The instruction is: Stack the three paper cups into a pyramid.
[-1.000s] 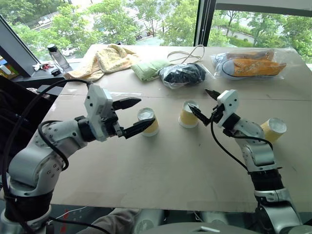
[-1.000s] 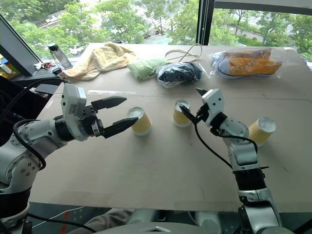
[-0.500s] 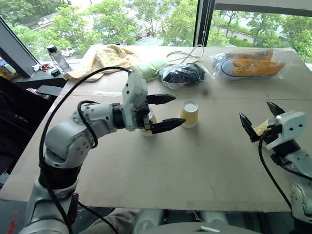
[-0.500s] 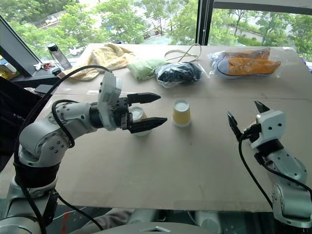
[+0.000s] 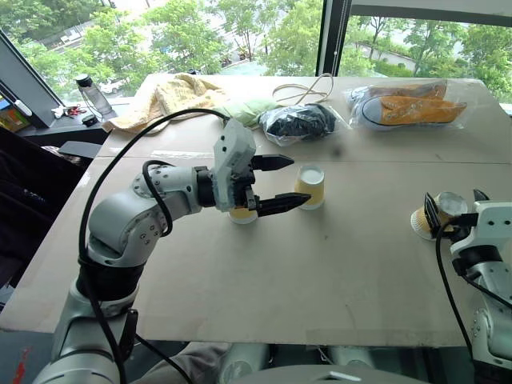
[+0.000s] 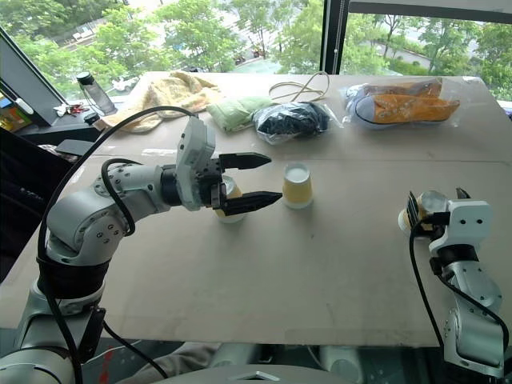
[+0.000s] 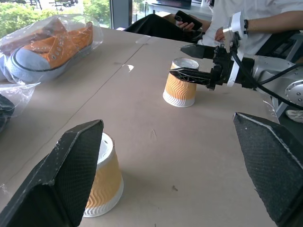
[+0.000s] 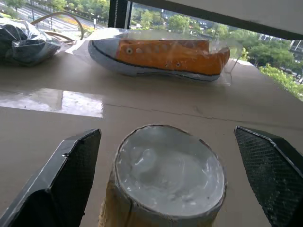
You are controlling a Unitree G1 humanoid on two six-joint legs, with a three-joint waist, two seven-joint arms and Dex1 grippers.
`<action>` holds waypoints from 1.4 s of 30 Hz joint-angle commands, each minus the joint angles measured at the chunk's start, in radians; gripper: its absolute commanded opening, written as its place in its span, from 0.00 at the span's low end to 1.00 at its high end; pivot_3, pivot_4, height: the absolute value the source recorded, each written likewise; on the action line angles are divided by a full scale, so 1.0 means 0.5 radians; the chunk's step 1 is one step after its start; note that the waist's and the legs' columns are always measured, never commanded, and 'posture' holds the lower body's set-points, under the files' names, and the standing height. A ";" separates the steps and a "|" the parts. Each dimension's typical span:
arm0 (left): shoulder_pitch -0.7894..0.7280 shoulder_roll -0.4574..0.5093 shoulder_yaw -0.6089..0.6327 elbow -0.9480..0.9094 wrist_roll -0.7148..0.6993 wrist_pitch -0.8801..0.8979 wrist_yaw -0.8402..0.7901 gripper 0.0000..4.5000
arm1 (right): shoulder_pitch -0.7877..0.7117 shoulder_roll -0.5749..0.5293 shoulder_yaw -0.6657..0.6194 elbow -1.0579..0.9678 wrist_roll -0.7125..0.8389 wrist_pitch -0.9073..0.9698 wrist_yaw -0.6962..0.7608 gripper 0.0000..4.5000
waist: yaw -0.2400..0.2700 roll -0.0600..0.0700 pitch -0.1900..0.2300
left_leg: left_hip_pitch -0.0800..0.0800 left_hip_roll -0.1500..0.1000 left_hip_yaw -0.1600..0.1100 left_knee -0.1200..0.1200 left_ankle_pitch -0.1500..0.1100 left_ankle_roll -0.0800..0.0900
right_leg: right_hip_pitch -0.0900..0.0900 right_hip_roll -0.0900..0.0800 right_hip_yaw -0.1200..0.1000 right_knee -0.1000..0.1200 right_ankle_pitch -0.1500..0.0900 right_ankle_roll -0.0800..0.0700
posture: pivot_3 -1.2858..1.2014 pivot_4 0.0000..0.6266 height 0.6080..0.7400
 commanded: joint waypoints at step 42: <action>0.443 0.182 0.427 -0.119 0.089 -0.354 -0.275 1.00 | -0.989 0.062 0.832 0.321 -0.022 0.250 0.177 0.48 | -0.005 -0.001 0.001 | 0.000 0.001 0.001 0.000 0.000 0.000 | -0.001 0.000 0.000 -0.001 0.000 0.000 | 0.52 0.24 1.00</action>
